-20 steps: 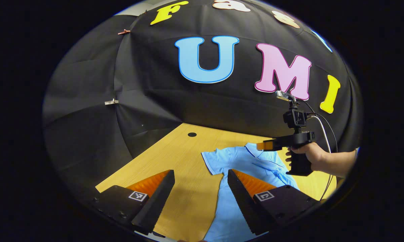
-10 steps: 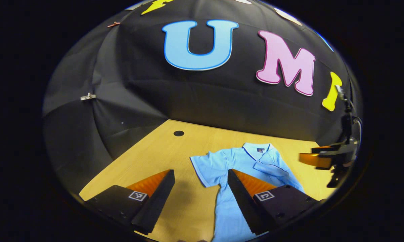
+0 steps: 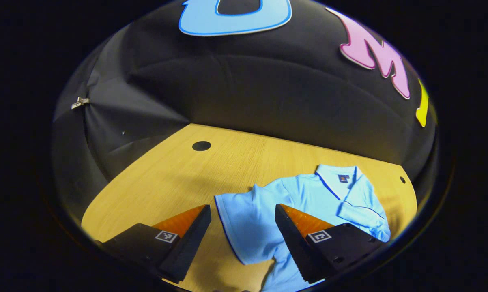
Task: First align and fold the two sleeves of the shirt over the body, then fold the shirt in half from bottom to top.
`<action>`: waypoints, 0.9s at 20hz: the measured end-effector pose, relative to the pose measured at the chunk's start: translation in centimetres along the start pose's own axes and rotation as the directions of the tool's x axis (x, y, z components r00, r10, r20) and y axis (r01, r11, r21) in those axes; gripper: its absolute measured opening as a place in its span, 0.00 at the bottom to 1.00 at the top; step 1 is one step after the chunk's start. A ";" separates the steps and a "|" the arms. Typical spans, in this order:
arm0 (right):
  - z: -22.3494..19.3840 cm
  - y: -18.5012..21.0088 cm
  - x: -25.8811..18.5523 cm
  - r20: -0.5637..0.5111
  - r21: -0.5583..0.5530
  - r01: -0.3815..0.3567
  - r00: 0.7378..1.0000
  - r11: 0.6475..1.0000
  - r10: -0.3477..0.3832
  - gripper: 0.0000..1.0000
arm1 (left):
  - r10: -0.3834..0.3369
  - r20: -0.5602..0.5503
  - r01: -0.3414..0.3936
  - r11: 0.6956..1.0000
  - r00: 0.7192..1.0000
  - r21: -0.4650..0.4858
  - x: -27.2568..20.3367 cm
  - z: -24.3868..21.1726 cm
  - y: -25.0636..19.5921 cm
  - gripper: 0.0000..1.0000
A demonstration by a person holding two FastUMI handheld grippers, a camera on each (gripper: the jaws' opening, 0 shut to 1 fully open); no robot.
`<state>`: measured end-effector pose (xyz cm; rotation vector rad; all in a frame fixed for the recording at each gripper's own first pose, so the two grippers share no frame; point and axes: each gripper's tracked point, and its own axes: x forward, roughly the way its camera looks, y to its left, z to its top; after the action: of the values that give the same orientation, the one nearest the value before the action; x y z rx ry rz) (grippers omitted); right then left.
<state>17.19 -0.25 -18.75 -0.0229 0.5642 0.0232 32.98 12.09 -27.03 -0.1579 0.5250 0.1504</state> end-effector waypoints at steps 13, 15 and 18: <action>-4.1 -6.4 -2.7 -0.028 0.089 0.068 0.997 0.994 -0.065 0.98 | -0.017 -0.067 0.023 0.995 0.998 0.095 5.1 -2.2 -1.3 0.60; -5.2 -6.5 -2.6 -0.040 0.097 0.056 0.998 0.994 -0.053 0.98 | -0.028 -0.062 0.034 0.995 0.998 0.098 4.9 -2.1 -1.9 0.35; -6.0 -6.3 -2.8 -0.048 0.113 0.049 0.998 0.992 -0.044 0.98 | -0.008 -0.050 0.012 0.995 0.999 0.097 4.9 -1.9 -1.8 0.07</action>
<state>11.82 -6.76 -22.20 0.0747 0.6092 -0.0548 36.60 10.50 -30.94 -0.0694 0.5794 0.1112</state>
